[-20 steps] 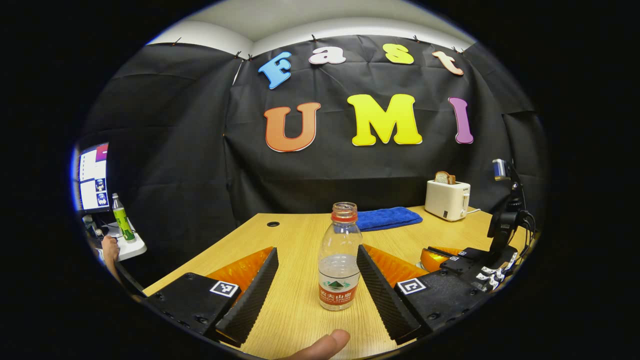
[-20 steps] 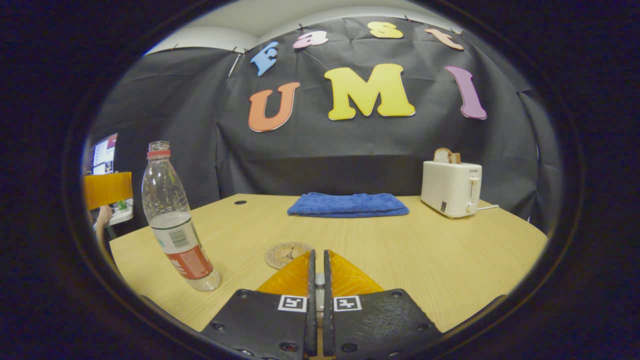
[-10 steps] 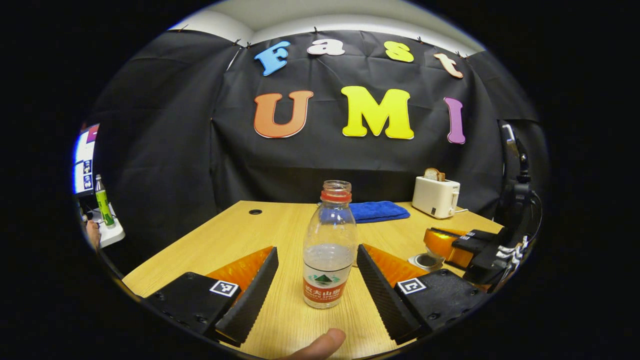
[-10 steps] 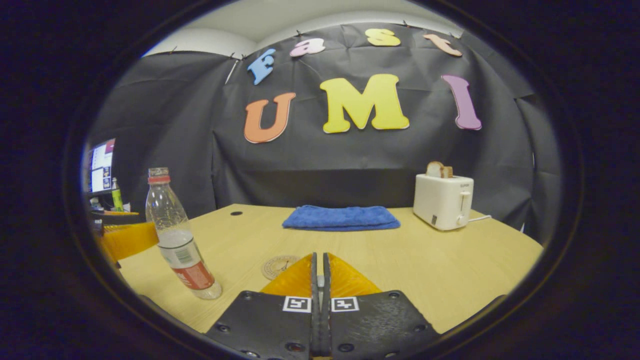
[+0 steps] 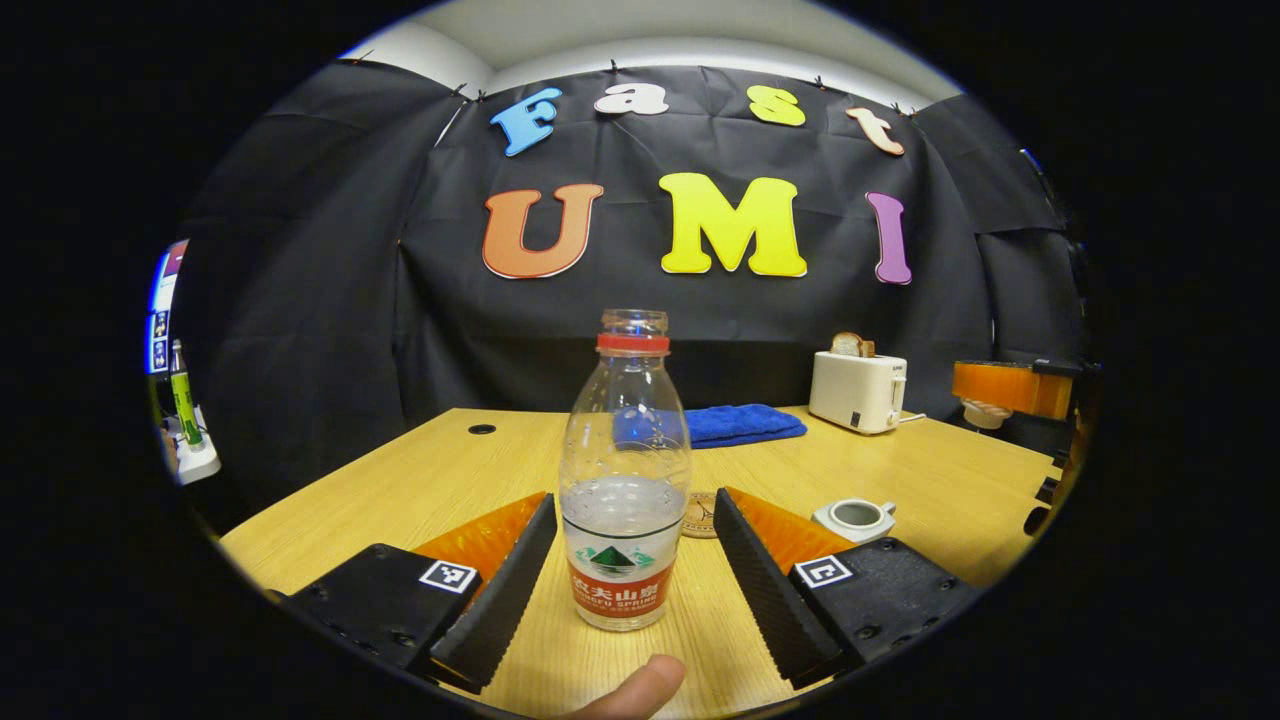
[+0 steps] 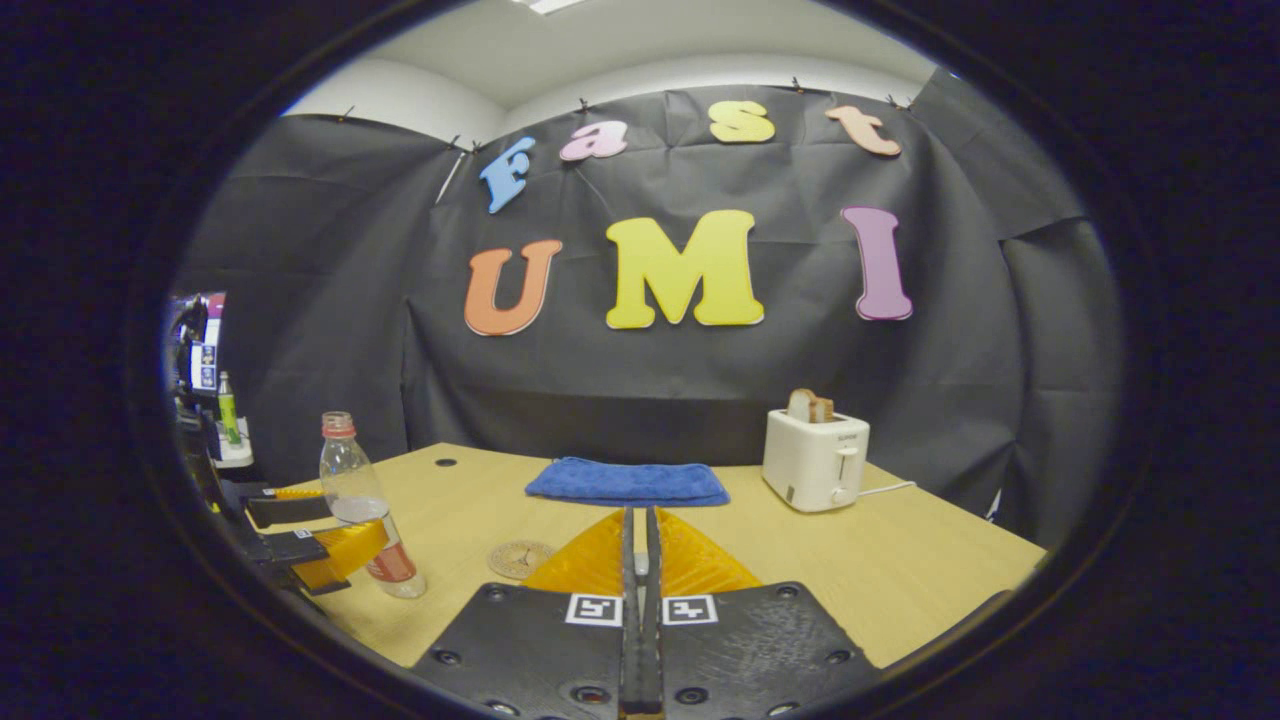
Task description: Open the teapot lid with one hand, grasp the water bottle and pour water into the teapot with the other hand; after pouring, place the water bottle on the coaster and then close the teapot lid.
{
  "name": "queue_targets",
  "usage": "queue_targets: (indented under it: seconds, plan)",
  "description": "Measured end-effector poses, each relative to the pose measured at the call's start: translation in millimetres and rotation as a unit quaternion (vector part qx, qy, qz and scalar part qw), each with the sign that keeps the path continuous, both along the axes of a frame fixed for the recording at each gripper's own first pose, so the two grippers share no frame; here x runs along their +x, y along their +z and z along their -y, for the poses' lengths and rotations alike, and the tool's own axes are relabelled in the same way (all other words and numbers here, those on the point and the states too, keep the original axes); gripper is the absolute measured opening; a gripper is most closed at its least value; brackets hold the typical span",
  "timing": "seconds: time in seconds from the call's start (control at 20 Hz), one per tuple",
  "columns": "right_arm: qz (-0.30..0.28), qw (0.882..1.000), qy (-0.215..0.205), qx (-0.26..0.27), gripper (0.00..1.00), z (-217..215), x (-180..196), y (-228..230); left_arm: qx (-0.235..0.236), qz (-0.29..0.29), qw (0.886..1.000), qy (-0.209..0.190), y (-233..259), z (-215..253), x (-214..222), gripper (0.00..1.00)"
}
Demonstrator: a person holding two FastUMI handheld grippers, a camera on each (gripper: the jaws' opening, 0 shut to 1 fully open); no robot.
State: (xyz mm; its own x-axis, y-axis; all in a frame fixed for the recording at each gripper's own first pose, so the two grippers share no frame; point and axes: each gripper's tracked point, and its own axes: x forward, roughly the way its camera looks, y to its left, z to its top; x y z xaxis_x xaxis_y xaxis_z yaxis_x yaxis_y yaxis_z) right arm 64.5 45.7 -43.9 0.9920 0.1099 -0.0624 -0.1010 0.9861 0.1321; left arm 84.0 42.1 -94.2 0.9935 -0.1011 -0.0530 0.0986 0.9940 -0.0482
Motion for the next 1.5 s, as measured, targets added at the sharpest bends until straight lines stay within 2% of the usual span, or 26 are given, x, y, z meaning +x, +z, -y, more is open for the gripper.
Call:
queue_targets:
  seconds: [0.2,0.3,0.35,0.45,0.65,0.75,0.85,1.0,1.15,1.3,1.4,1.5]
  plan:
    - [-0.011,1.000,-0.010,0.009,0.00,23.1,-11.2,-3.2,-0.016,0.007,1.000,0.008,-6.7,-0.9,8.7,0.99]
    - [-0.014,1.000,-0.019,0.011,0.00,34.6,-13.2,-3.2,-0.021,0.009,1.000,0.010,-9.3,-2.1,12.0,0.98]
    - [-0.013,1.000,-0.021,0.016,0.00,38.4,-13.9,-1.4,-0.020,0.011,1.000,0.010,-9.5,-2.3,13.3,0.93]
    - [-0.014,0.999,-0.025,0.019,0.00,45.3,-15.6,-0.7,-0.007,0.016,1.000,0.009,-10.6,-1.8,16.0,0.85]
    - [-0.009,0.999,-0.029,0.012,0.00,53.0,-20.0,3.9,0.020,0.017,1.000,0.012,-11.3,-4.2,16.1,0.80]
    - [-0.006,0.999,-0.032,0.006,0.00,57.2,-22.7,7.8,0.033,0.006,0.999,0.028,-10.4,-10.8,15.2,0.80]
    - [-0.007,0.999,-0.036,-0.001,0.00,63.7,-23.8,8.3,0.069,-0.008,0.996,0.048,-9.1,-19.5,11.3,0.80]
    - [-0.009,0.999,-0.040,0.002,0.00,74.1,-23.4,10.2,0.109,0.005,0.991,0.080,5.6,-27.8,5.9,0.79]
    - [-0.014,0.999,-0.051,0.004,0.00,86.8,-21.9,8.4,0.175,0.002,0.979,0.102,5.0,-30.2,6.4,0.79]
    - [-0.023,0.998,-0.061,-0.001,0.00,98.1,-20.5,3.2,0.254,-0.011,0.962,0.102,-1.0,-24.5,5.9,0.78]
    - [-0.025,0.997,-0.067,-0.005,0.00,102.4,-18.9,2.2,0.313,-0.011,0.945,0.089,-3.3,-13.6,3.9,0.77]
    - [-0.026,0.997,-0.067,-0.006,0.00,103.5,-18.2,1.9,0.378,-0.012,0.922,0.088,-0.5,-8.4,2.1,0.77]
